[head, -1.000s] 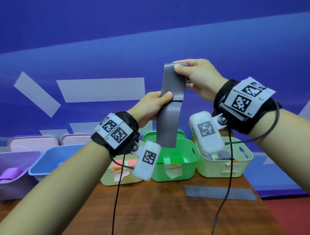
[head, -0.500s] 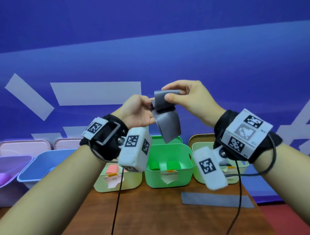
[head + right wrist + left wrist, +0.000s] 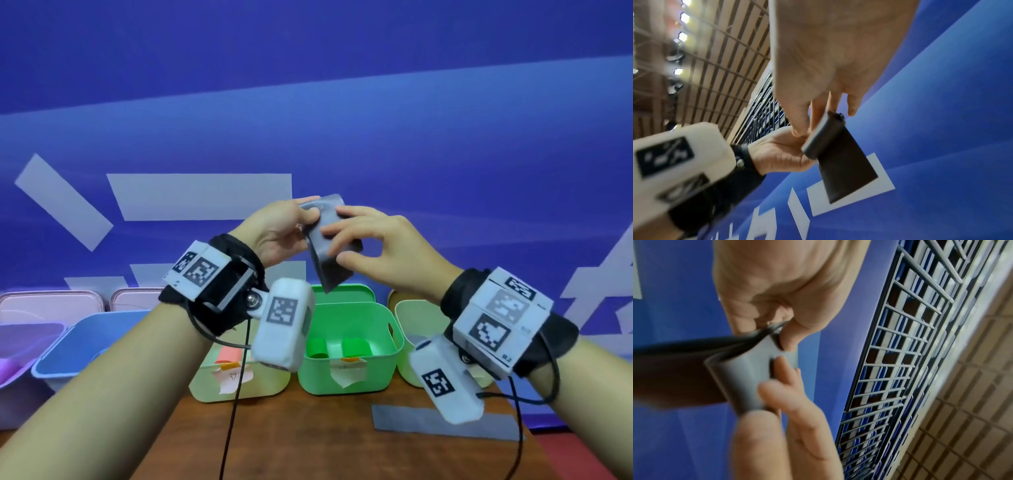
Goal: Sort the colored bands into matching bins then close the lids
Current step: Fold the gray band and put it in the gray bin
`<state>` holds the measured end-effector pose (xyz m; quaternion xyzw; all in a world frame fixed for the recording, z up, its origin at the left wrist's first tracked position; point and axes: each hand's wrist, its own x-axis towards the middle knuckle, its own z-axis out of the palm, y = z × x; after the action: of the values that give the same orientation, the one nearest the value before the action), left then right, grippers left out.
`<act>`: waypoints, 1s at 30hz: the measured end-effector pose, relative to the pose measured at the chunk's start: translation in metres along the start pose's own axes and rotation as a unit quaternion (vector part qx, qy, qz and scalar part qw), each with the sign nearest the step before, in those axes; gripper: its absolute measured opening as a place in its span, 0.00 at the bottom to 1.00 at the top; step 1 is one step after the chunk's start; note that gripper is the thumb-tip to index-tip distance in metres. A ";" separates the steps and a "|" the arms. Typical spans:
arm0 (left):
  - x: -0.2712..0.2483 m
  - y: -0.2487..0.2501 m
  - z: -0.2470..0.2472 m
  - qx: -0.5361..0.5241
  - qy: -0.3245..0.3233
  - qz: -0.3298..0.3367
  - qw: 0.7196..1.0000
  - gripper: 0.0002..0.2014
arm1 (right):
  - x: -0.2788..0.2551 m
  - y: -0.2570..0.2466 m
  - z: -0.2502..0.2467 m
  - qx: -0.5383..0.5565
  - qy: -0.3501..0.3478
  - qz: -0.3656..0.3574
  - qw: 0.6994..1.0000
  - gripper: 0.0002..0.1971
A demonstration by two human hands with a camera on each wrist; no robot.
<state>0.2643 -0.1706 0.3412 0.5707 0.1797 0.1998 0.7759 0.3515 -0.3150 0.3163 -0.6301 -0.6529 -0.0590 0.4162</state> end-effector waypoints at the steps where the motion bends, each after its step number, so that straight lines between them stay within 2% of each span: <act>1: 0.001 -0.001 0.000 0.017 0.010 0.020 1.000 0.17 | 0.000 0.001 0.000 0.028 0.027 0.024 0.999 0.08; 4: -0.001 0.000 -0.001 0.037 0.026 0.069 0.997 0.16 | 0.006 0.002 -0.002 0.138 0.115 0.116 0.977 0.08; 7: -0.003 0.000 0.002 0.060 0.024 0.102 0.993 0.13 | 0.015 0.000 0.002 0.233 0.072 0.242 0.939 0.13; 9: -0.002 -0.002 0.005 0.054 0.031 0.116 0.991 0.13 | 0.018 0.000 0.008 0.226 0.030 0.286 0.931 0.16; 10: -0.002 -0.002 0.007 0.040 0.031 0.119 0.992 0.13 | 0.020 0.000 0.010 0.205 0.024 0.293 0.934 0.17; 13: -0.002 -0.003 0.008 -0.007 0.021 0.116 0.993 0.15 | 0.023 0.004 0.014 0.161 0.063 0.304 0.937 0.16; 17: -0.001 -0.006 0.003 -0.101 0.002 0.092 0.991 0.20 | 0.023 0.005 0.012 0.206 0.057 0.310 0.926 0.17; 19: 0.000 -0.010 -0.001 -0.162 -0.011 0.084 0.983 0.17 | 0.023 0.006 0.009 0.220 0.047 0.304 0.926 0.16; 22: -0.002 -0.021 0.000 -0.201 -0.028 0.063 0.977 0.05 | 0.022 0.007 0.008 0.224 0.037 0.294 0.928 0.10; 25: 0.003 -0.039 -0.003 -0.257 0.005 0.003 0.966 0.24 | 0.022 0.007 0.007 0.206 0.045 0.277 0.937 0.04; 26: 0.005 -0.045 -0.003 -0.272 0.010 -0.022 0.962 0.27 | 0.023 0.008 0.007 0.187 0.047 0.270 0.943 0.04; 28: 0.002 -0.053 0.000 -0.271 0.001 -0.055 0.961 0.25 | 0.023 0.009 0.005 0.135 0.034 0.259 0.956 0.02; 30: -0.001 -0.059 0.006 -0.267 0.007 -0.058 0.962 0.22 | 0.022 0.008 0.004 0.104 0.010 0.252 0.962 0.01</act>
<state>0.2730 -0.1916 0.2867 0.3297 0.1584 0.1994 0.9091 0.3596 -0.2946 0.3238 -0.7270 -0.4716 0.1096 0.4869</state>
